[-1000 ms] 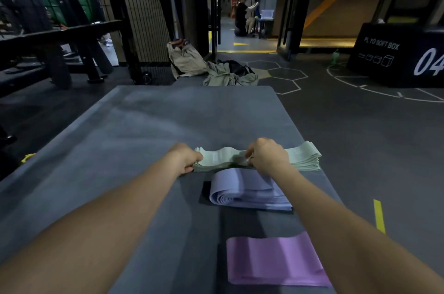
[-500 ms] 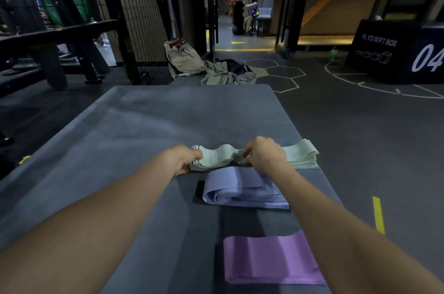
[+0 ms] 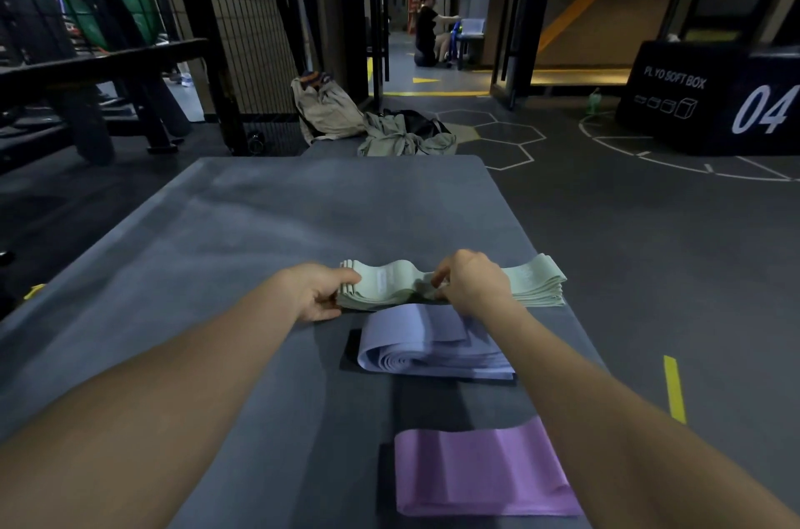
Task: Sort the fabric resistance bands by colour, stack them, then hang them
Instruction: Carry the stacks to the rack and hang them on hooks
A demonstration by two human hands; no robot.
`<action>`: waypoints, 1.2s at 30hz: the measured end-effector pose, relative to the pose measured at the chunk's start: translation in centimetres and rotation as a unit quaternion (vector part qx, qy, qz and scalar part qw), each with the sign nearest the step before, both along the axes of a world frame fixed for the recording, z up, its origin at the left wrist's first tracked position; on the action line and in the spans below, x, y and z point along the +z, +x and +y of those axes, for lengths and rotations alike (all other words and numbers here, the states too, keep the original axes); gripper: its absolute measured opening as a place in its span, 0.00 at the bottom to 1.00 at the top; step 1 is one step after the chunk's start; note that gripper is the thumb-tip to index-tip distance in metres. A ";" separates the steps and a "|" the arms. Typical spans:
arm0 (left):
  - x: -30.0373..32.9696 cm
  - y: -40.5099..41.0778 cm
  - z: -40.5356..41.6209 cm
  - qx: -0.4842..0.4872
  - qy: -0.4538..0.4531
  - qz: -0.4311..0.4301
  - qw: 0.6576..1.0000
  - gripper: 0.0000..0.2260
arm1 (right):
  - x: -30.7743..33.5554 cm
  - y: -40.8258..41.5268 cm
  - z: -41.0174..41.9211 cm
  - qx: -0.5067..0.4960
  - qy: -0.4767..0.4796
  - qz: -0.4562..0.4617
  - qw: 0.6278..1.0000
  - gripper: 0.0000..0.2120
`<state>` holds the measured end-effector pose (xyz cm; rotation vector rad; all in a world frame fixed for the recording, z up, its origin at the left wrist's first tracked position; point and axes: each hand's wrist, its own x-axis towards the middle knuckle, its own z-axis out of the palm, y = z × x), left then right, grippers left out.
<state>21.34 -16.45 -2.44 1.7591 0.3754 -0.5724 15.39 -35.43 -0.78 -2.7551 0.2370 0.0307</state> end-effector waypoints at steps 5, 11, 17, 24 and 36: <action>1.6 0.3 0.1 0.003 -0.027 -0.037 0.999 0.05 | 1.0 0.6 0.2 0.003 0.015 0.011 1.000 0.10; 6.4 1.3 2.2 0.032 -0.005 -0.102 0.994 0.07 | 2.2 1.7 2.4 0.042 0.038 0.001 0.998 0.11; 8.9 1.8 6.9 0.064 0.085 -0.125 0.986 0.08 | 3.1 2.6 5.7 0.068 0.091 -0.010 0.993 0.13; 11.2 2.5 6.8 0.048 0.167 -0.172 0.970 0.08 | 4.4 3.1 6.4 0.074 0.187 -0.046 0.979 0.12; 8.7 1.5 -3.7 -0.060 0.204 -0.234 0.949 0.12 | 3.3 4.2 3.3 -0.014 0.459 -0.034 0.888 0.16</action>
